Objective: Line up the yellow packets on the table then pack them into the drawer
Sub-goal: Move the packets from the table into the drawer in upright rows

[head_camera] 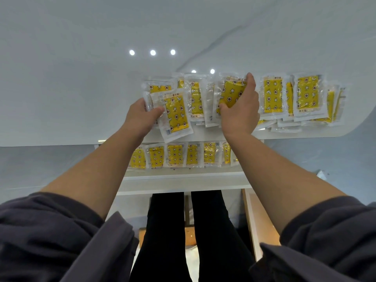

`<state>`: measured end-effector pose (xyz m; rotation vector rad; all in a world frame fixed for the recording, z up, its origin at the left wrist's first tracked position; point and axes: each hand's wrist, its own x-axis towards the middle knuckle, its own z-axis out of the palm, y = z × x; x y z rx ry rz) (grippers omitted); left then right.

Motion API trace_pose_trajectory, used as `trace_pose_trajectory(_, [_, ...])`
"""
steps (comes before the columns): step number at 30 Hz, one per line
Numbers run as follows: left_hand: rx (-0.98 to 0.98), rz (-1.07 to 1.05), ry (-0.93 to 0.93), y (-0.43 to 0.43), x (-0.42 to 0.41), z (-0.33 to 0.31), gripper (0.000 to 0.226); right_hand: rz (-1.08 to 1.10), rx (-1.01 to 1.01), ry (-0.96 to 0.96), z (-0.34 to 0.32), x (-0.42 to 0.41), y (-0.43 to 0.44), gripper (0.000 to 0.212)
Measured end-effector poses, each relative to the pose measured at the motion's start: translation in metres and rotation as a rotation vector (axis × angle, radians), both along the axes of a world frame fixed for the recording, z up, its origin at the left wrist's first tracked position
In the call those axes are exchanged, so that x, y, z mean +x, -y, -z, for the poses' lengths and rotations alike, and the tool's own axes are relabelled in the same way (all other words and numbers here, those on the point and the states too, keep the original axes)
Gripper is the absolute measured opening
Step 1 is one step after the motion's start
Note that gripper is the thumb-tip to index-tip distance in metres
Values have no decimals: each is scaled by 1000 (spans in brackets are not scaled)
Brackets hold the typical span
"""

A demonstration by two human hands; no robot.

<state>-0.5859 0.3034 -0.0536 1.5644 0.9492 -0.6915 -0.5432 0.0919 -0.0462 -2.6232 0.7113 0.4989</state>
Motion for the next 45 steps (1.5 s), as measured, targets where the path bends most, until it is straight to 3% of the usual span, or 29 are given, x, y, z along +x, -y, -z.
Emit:
trace_pose_trajectory(9, [-8, 25, -1, -5, -2, -2, 26, -202, -74, -57, 2, -15, -8, 95])
trace_pose_trajectory(24, [-17, 121, 12, -18, 4, 0, 20, -361, -186, -152, 8, -27, -19, 83])
trace_pose_trajectory(32, [28, 209, 9, -27, 6, 8, 20, -146, -18, -66, 11, -19, -22, 71])
trace_pose_trajectory(45, [50, 194, -7, -31, -4, 6, 23, -43, 28, 99, 2, -10, -21, 65])
